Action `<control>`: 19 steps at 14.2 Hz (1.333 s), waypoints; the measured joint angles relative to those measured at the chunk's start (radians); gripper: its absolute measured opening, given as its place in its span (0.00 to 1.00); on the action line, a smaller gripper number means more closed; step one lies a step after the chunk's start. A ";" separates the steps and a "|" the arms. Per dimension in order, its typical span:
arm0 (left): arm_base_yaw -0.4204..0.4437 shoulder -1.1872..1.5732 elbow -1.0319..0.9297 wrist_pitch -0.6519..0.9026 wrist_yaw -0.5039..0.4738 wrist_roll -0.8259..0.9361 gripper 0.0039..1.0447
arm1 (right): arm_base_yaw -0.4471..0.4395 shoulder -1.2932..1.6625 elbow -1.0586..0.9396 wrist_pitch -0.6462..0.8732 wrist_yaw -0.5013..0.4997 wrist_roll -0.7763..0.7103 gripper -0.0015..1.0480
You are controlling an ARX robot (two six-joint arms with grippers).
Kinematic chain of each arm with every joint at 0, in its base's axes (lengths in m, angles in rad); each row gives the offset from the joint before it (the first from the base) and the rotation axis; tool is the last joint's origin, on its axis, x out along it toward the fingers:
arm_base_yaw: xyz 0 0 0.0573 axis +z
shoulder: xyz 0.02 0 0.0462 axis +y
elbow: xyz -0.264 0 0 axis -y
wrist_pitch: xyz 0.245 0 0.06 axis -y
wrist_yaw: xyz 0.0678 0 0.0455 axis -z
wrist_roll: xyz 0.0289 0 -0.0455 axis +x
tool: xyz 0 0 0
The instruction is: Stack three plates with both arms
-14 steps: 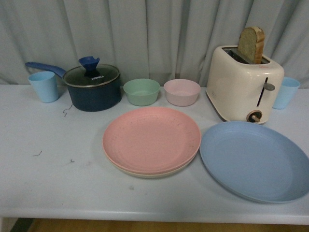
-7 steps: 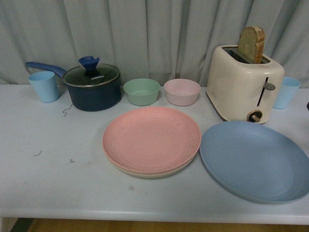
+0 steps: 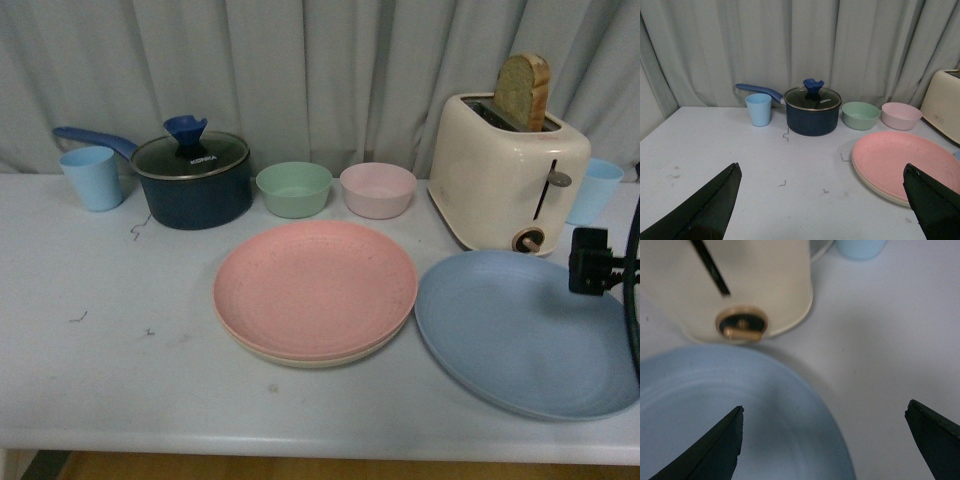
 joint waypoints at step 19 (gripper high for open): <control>0.000 0.000 0.000 0.000 0.000 0.000 0.94 | -0.048 -0.420 -0.209 -0.016 -0.251 0.195 0.02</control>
